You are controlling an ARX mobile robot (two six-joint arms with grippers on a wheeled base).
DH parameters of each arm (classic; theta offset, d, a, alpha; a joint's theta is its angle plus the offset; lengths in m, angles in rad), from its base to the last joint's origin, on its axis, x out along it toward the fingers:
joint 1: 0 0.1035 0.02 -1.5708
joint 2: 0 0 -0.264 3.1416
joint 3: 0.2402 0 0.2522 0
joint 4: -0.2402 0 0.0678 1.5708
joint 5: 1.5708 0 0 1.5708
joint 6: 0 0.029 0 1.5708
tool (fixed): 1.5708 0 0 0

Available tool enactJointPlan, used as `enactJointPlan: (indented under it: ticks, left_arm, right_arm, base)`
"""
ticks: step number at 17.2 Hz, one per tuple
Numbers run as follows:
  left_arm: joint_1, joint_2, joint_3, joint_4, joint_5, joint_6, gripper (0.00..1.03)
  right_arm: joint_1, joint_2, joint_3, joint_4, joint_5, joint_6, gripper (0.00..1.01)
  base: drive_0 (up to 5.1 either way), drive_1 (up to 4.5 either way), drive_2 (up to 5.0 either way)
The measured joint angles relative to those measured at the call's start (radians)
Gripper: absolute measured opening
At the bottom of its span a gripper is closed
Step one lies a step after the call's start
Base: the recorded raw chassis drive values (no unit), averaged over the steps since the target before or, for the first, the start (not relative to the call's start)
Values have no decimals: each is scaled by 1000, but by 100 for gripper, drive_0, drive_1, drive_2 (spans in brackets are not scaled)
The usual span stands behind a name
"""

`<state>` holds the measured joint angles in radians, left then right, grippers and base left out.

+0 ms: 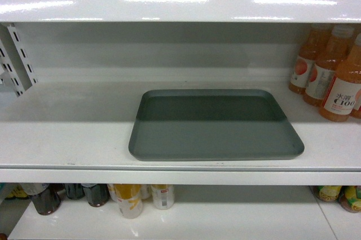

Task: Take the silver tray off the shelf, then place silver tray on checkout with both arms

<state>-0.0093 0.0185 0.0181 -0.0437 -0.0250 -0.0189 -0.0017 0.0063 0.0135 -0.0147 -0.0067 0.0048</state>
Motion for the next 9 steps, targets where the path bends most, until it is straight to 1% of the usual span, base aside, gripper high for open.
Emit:
enactJointPlan:
  ticks: [1,2,3,4,5,6,7,8,9]
  left_arm:
    - [-63,89,59,-144,-129,-19,98]
    - [-122,251,121,-190,-228,-30,98]
    - [-143,354,150,-157,-243,-42,98]
    - [-144,444,166,-110,-241,-54,98]
    - [-146,570,180,-43,-230,-68,98]
    - [-148,655,192,10,-207,-80,98]
    - [-165,785,217,87,-187,-84,98]
    - [-168,938,255,186,-163,-89,98]
    - [-174,1067,298,251,-134,-103,98]
  right_arm:
    - [-30,54,41,-124,-85,-18,98]
    - [-48,192,71,-127,-151,-29,98]
    - [-53,293,84,-84,-174,-37,98]
    - [-53,380,86,-26,-174,-47,98]
    - [-54,509,89,69,-175,-56,98]
    - [-60,608,94,136,-174,-58,98]
    - [-64,754,109,236,-174,-58,98]
    - [-64,916,135,351,-169,-54,98]
    - [-59,1050,172,437,-170,-50,98]
  base:
    - [0,0,0]
    - [0,0,0]
    - [0,0,0]
    - [0,0,0]
    - [0,0,0]
    - [0,0,0]
    - [0,0,0]
    - [0,0,0]
    - [0,0,0]
